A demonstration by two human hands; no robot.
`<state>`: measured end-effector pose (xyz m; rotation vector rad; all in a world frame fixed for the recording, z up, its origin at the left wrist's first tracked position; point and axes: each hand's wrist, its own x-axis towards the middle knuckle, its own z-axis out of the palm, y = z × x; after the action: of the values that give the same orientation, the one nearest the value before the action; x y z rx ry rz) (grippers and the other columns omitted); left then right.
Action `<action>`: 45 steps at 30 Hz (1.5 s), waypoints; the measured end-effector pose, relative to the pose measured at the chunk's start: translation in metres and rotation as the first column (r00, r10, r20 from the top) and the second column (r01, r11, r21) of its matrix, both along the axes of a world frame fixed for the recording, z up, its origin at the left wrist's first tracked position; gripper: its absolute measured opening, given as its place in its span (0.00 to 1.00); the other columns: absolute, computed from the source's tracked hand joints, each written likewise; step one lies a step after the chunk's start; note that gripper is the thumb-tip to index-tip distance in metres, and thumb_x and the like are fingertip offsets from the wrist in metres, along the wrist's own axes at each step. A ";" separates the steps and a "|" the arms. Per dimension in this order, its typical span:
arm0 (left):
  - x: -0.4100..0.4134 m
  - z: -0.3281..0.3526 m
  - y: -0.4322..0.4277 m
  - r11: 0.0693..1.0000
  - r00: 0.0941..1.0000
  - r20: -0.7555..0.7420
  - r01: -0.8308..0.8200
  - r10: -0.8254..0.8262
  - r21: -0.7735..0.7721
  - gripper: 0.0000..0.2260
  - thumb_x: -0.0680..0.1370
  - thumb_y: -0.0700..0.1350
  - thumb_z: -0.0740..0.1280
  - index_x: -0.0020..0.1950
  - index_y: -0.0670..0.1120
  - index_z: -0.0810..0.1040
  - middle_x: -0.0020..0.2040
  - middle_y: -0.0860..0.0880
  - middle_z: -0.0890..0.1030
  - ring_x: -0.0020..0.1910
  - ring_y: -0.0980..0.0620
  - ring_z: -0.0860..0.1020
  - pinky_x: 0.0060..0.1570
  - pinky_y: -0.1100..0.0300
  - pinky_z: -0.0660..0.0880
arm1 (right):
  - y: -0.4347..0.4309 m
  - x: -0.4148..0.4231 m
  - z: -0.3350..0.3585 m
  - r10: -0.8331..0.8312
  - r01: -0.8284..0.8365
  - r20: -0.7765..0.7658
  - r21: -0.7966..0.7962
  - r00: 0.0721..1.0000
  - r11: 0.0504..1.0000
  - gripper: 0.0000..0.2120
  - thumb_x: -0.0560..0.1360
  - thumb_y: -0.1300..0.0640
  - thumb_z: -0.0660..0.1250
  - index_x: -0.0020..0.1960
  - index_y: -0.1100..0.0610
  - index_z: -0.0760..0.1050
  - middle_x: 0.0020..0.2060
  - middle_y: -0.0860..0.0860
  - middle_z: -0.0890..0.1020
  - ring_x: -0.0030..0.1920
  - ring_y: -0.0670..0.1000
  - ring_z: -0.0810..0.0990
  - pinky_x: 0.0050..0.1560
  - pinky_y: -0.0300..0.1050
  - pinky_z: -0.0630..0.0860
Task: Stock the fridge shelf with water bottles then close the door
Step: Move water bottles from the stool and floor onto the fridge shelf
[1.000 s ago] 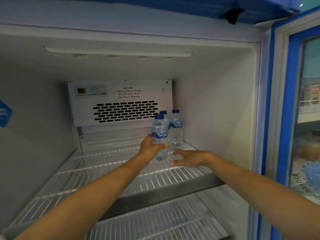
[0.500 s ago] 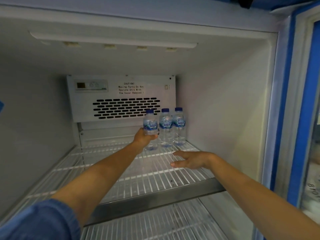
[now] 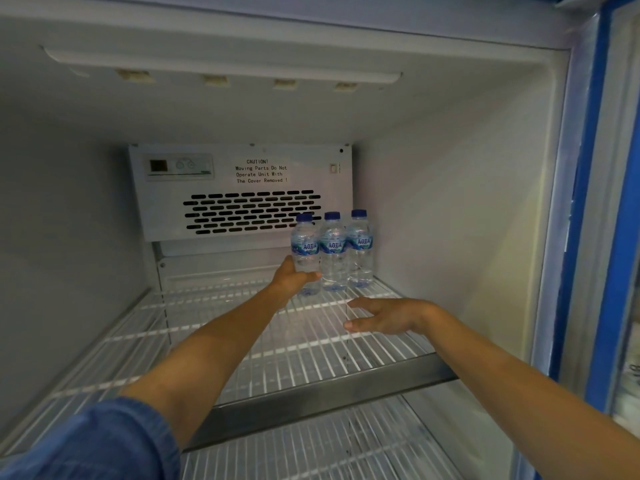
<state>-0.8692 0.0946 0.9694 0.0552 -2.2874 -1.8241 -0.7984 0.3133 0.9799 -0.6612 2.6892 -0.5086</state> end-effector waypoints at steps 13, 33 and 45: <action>0.038 0.009 0.010 0.930 0.987 0.120 -0.059 0.109 -0.362 0.30 0.74 0.47 0.72 0.71 0.38 0.64 0.67 0.43 0.72 0.65 0.44 0.72 0.59 0.58 0.70 | -0.004 0.005 0.001 0.003 -0.001 -0.019 0.075 1.000 0.997 0.37 0.77 0.35 0.54 0.79 0.50 0.46 0.79 0.47 0.47 0.78 0.50 0.48 0.76 0.46 0.47; 0.396 0.021 -0.055 0.623 0.806 -0.490 -0.578 0.333 -0.527 0.09 0.71 0.36 0.67 0.48 0.43 0.82 0.37 0.47 0.83 0.35 0.55 0.77 0.40 0.69 0.72 | -0.144 0.232 0.009 0.156 -0.308 -0.272 -0.718 0.950 0.624 0.05 0.70 0.61 0.73 0.46 0.57 0.81 0.36 0.56 0.82 0.37 0.50 0.78 0.42 0.45 0.74; 0.754 -0.272 -0.096 0.623 0.634 0.198 -0.564 0.747 -0.543 0.09 0.71 0.35 0.66 0.51 0.39 0.79 0.38 0.44 0.81 0.41 0.46 0.79 0.43 0.59 0.71 | -0.232 0.516 -0.276 0.523 -0.347 0.194 -0.553 0.830 0.757 0.09 0.69 0.56 0.76 0.47 0.53 0.79 0.36 0.51 0.81 0.39 0.48 0.80 0.47 0.48 0.76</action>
<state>-0.1153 -0.0013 0.6973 1.1707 -2.3699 -0.9303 -0.2827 0.0816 0.7042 -1.1909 1.9718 -1.0845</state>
